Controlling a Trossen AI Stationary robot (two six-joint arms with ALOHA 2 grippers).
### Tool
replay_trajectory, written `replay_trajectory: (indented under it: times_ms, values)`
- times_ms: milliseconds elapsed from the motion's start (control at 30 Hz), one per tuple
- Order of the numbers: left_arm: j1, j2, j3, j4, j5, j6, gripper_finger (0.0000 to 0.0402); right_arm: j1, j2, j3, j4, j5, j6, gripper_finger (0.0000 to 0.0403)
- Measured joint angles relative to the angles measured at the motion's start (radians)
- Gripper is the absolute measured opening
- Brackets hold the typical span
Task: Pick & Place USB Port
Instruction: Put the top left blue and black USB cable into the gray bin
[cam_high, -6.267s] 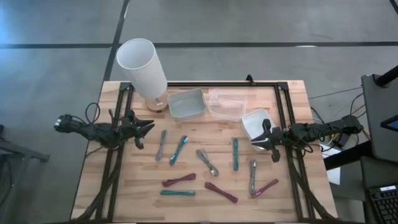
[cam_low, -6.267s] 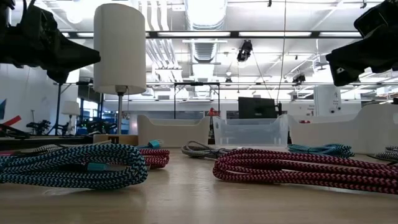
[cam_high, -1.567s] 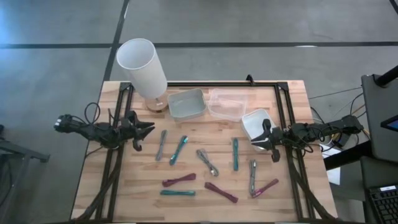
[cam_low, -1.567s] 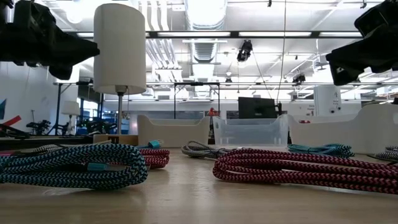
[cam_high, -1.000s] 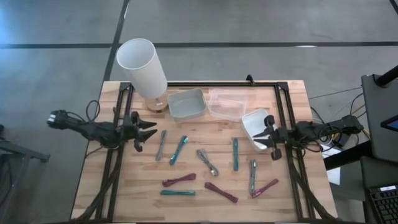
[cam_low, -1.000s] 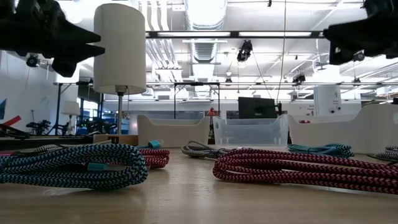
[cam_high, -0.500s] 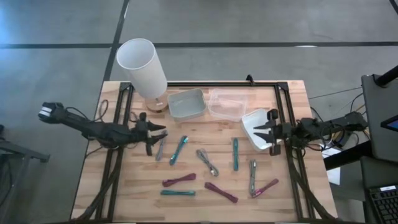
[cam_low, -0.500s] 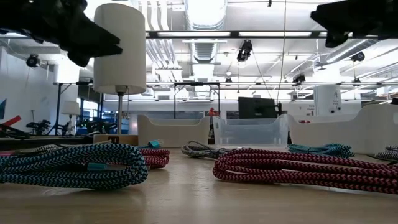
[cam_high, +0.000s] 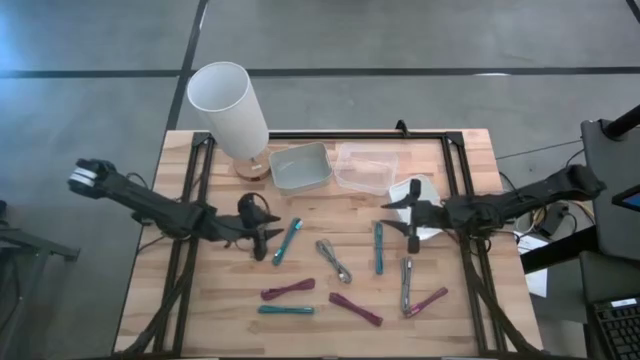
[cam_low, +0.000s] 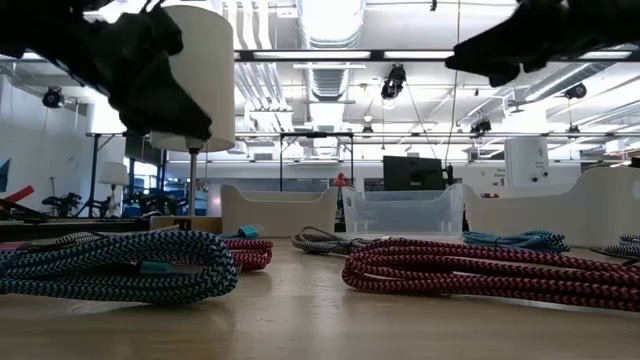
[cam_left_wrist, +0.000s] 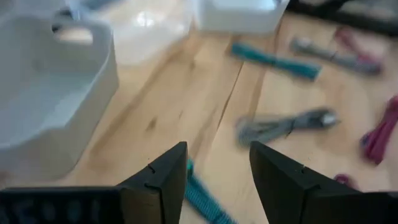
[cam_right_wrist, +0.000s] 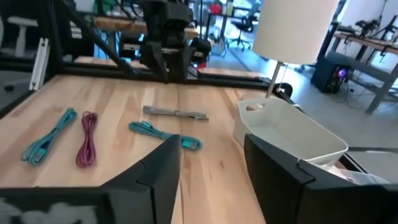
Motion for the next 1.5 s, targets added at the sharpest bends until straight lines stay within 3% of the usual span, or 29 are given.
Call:
replay_trajectory:
  times_ms: [267, 467, 700, 1100, 1233, 1500]
  values:
    - [0.010, 0.168, 0.075, -0.021, 0.024, -0.019, 0.0193, 0.000, 0.153, 0.118, -0.028, 0.000, -0.016, 0.0183]
    - [0.042, 0.293, 0.107, -0.016, 0.042, -0.202, 0.0193, 0.000, 0.231, 0.199, -0.083, 0.001, -0.019, 0.0185]
    - [0.057, 0.422, 0.110, -0.002, 0.101, -0.251, 0.0193, -0.001, 0.303, 0.246, -0.093, 0.001, -0.056, 0.0185]
    - [0.065, 0.559, 0.108, 0.021, 0.049, -0.272, 0.0189, -0.005, 0.378, 0.301, -0.132, 0.000, -0.074, 0.0185]
    - [0.067, 0.574, 0.109, 0.027, 0.054, -0.272, 0.0159, -0.005, 0.381, 0.316, -0.130, 0.000, -0.070, 0.0185]
    - [0.070, 0.539, 0.107, 0.050, 0.053, -0.261, 0.0037, -0.012, 0.394, 0.318, -0.152, -0.008, -0.048, 0.0185]
